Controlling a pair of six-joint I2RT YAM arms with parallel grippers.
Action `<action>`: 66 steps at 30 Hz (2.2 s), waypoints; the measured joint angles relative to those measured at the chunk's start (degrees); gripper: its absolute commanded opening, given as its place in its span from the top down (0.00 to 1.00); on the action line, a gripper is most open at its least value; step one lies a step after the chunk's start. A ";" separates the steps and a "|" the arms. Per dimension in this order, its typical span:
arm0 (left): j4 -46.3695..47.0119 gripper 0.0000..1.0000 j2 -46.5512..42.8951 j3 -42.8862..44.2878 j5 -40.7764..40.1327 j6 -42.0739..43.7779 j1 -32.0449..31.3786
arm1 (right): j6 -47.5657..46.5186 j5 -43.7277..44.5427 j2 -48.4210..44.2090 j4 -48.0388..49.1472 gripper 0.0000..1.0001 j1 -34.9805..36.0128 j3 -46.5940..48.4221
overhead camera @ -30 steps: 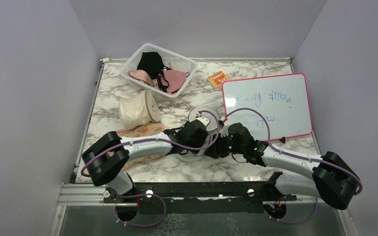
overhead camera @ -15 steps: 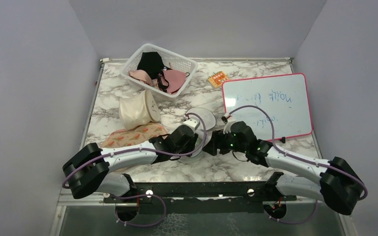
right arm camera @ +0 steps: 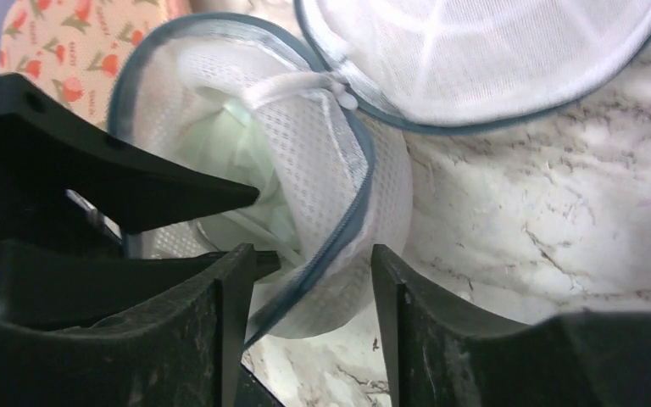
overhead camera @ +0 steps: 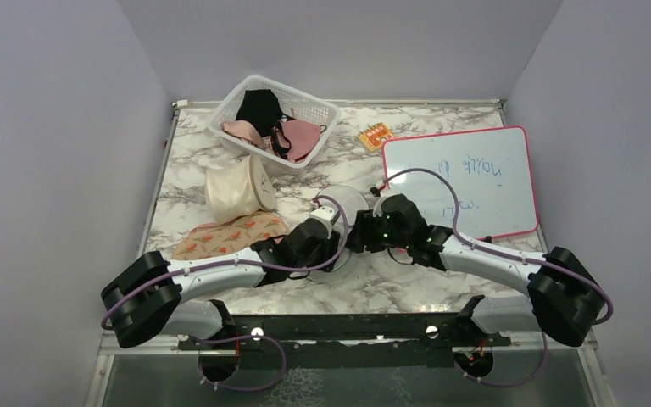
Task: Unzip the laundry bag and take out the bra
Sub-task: Pick up the bra from the laundry bag.
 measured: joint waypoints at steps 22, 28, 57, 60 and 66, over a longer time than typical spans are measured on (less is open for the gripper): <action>0.26 0.64 5.11 5.92 0.11 2.36 -1.05 | -7.45 -3.30 -2.71 11.15 0.99 0.00 -12.37; 1.20 0.58 7.52 5.92 0.13 2.56 -1.29 | -7.54 -3.52 -3.80 11.39 0.99 0.00 -12.37; 7.30 0.41 15.85 6.99 -5.88 -2.27 -1.29 | -8.96 -4.70 -4.31 10.34 0.99 -0.09 -12.35; 8.15 0.56 17.11 7.50 -7.23 -1.68 -1.40 | -8.94 -4.76 -4.31 10.45 0.99 -0.09 -12.35; 8.17 0.80 18.78 8.85 -8.31 0.37 -1.38 | -8.85 -4.81 -3.96 10.49 0.99 -0.09 -12.35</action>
